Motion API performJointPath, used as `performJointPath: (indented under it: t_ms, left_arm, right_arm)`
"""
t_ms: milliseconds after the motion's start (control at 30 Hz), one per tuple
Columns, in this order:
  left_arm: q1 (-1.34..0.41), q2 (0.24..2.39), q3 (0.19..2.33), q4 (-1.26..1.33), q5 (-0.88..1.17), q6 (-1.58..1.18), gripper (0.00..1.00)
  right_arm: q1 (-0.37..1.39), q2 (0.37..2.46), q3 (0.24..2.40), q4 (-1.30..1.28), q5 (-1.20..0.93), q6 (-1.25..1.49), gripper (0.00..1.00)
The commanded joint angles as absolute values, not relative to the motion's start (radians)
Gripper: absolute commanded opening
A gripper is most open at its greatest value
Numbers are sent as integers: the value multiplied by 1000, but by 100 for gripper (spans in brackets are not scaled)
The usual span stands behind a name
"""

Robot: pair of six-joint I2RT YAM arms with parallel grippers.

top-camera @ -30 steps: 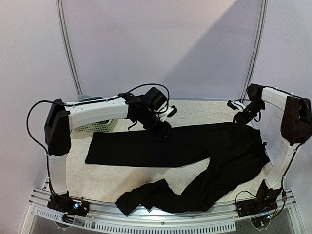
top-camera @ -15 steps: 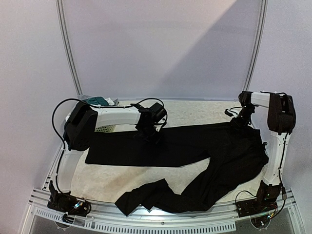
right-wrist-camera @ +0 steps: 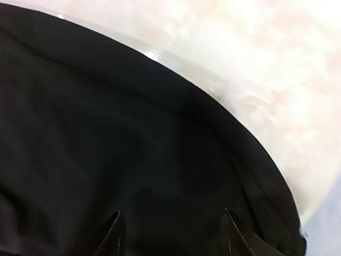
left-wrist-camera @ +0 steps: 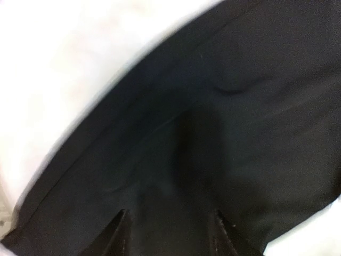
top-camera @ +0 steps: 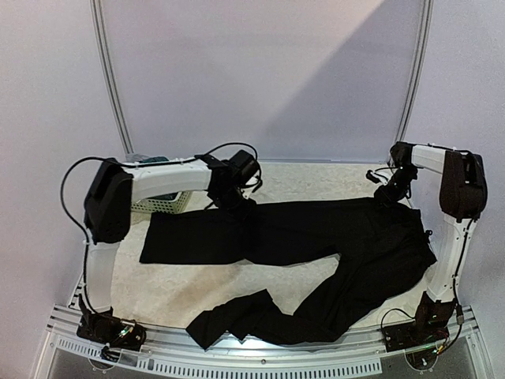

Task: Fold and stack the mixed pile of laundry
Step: Adjust the flattened trousers at the center of the board.

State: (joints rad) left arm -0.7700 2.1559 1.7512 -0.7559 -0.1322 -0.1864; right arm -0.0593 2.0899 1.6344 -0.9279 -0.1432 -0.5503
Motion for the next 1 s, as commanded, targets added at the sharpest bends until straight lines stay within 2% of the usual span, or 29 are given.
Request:
performJointPath:
  t_ms: [0, 100, 300, 467, 533, 767, 967]
  left_arm:
    - [-739, 1946, 1688, -819, -314, -199, 59]
    - [-678, 1931, 1686, -875, -426, -198, 62]
    - [-601, 1933, 1677, -903, -443, -211, 59]
    - [-564, 1896, 1579, -915, -430, -239, 57]
    - [-530, 1897, 1550, -927, -392, -251, 51]
    - [-446, 1885, 1451, -932, -375, -243, 40]
    - [-366, 2026, 1564, -898, -428, -194, 37]
  right_arm:
    - [-61, 1923, 1582, -943, -226, -538, 62]
    - [-60, 1868, 1552, -941, -272, -516, 62]
    - [-55, 1766, 1497, -949, -335, -477, 64]
    - [-55, 1683, 1448, -960, -350, -476, 64]
    - [-55, 1655, 1434, -961, -364, -474, 64]
    - [-55, 1614, 1405, -953, -398, -458, 64]
    - [-55, 1608, 1382, -938, -403, -452, 64]
